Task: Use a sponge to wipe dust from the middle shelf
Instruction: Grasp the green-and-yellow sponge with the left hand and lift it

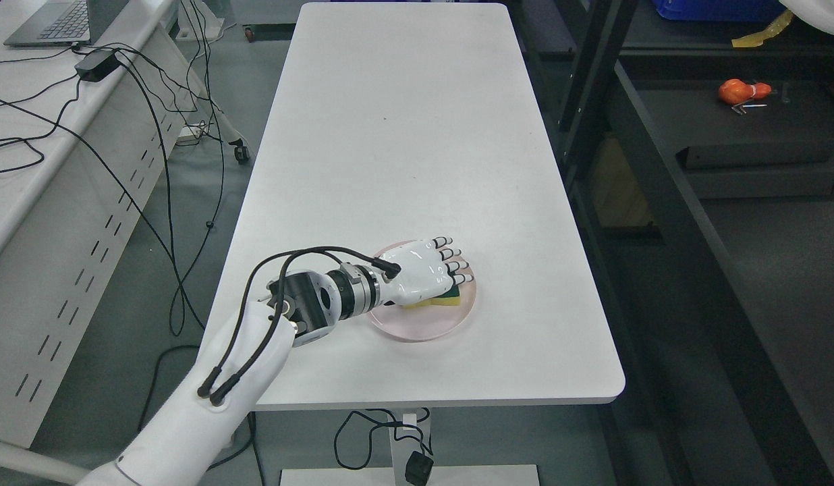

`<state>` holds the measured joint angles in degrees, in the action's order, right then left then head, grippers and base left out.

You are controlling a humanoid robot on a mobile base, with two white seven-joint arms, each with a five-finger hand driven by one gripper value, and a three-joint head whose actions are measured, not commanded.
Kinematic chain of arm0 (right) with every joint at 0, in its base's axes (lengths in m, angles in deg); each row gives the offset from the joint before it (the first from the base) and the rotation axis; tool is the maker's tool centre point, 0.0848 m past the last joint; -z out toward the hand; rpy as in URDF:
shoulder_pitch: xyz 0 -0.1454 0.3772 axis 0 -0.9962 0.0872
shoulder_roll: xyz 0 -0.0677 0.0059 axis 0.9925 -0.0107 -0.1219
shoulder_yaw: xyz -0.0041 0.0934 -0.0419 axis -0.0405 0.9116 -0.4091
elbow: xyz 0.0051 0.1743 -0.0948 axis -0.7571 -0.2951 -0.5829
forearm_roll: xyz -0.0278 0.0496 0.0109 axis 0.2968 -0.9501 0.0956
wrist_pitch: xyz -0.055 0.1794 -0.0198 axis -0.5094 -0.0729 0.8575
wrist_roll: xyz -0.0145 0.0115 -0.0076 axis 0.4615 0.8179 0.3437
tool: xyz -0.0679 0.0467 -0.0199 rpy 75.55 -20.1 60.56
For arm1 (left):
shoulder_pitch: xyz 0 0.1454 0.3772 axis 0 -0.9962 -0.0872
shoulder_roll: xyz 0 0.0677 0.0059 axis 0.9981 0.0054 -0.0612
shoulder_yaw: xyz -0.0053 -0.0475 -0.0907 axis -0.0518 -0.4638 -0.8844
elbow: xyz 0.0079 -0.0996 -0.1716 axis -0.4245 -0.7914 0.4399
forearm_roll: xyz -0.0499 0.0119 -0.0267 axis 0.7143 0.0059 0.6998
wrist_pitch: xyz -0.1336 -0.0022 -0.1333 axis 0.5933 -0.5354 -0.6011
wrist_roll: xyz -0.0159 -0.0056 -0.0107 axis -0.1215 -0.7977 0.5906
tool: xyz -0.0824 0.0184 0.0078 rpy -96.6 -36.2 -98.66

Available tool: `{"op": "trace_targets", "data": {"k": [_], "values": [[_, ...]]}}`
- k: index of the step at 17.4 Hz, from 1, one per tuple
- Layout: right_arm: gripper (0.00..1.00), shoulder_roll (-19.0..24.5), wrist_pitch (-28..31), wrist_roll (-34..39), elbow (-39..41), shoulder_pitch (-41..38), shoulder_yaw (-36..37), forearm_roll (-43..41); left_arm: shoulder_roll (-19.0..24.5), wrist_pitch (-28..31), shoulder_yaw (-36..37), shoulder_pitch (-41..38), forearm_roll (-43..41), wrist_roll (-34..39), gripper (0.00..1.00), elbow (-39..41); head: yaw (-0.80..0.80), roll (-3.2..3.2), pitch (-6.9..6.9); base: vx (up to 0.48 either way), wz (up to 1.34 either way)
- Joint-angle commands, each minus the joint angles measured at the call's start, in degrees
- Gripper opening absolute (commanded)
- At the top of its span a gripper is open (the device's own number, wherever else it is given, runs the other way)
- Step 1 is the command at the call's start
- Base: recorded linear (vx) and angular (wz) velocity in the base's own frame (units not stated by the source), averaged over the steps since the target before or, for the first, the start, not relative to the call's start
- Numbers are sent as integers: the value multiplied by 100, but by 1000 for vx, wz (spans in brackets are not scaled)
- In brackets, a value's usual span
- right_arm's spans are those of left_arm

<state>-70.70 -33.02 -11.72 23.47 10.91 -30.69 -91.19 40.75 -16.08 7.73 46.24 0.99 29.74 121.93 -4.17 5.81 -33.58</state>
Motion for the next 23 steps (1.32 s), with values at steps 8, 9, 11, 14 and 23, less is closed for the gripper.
{"op": "trace_targets", "data": {"k": [8, 9, 11, 14, 23], "values": [[100, -100, 3, -1, 100, -2, 2, 0, -118, -1014, -1386, -316, 697, -906, 0, 9, 0, 0, 0, 1, 5], [100, -100, 3, -1, 100, -2, 2, 0, -109, -1014, -1395, -316, 714, -907, 0, 9, 0, 0, 0, 1, 18], [100, -100, 3, -1, 100, 7, 2, 0, -118, -1014, -1430, -316, 741, -907, 0, 27, 0, 0, 0, 5, -66], [100, -100, 3, -1, 100, -2, 2, 0, -171, -1014, -1825, -264, 828, -916, 0, 36, 0, 0, 0, 1, -9], [100, -100, 3, -1, 100, 7, 2, 0, -495, -1014, -3703, 0, 2722, -924, 0, 27, 0, 0, 0, 1, 6]]}}
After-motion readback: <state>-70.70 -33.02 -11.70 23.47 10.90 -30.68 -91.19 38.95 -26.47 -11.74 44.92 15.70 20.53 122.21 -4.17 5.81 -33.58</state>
